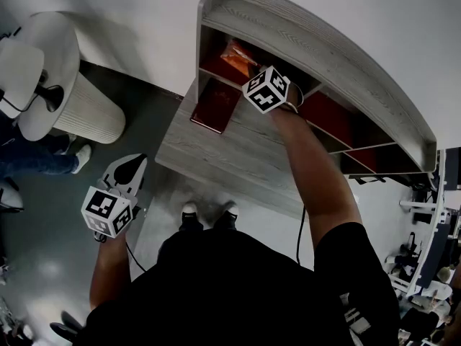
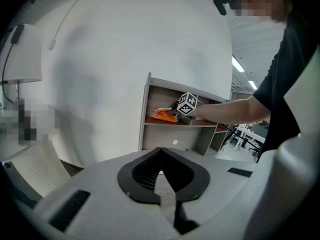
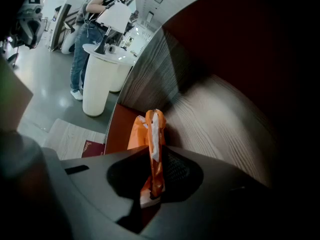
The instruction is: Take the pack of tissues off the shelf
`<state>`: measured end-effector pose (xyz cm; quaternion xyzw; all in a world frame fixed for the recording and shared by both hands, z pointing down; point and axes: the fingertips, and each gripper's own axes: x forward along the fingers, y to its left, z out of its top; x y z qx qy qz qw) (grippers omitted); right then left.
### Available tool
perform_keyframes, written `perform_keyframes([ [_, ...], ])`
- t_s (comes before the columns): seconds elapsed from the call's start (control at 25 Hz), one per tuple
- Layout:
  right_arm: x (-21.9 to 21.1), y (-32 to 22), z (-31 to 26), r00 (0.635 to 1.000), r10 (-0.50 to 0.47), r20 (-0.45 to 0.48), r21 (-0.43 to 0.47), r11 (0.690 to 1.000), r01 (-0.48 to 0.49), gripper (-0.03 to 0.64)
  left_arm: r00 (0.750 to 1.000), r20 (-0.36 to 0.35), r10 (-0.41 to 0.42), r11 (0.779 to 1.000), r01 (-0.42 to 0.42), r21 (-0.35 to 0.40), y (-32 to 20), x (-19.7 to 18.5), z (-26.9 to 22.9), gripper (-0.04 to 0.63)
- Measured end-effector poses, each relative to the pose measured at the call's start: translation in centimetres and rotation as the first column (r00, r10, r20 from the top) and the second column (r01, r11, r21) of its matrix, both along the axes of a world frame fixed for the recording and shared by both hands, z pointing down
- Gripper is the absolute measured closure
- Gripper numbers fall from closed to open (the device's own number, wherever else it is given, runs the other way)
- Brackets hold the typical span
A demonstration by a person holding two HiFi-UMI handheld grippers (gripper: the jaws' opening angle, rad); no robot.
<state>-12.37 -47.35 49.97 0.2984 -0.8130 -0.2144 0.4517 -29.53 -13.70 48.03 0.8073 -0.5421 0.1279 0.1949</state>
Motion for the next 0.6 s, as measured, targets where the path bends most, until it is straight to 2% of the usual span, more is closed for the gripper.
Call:
perform_keyframes([
  [0.6,1.2,3.7,-2.1,0.999,0.002,0.044,0.007,1.0,-0.003,0.583,1.0,0.003,0.023,0.999,-0.023,0.032,1.7,0.8,-1.7,0.577],
])
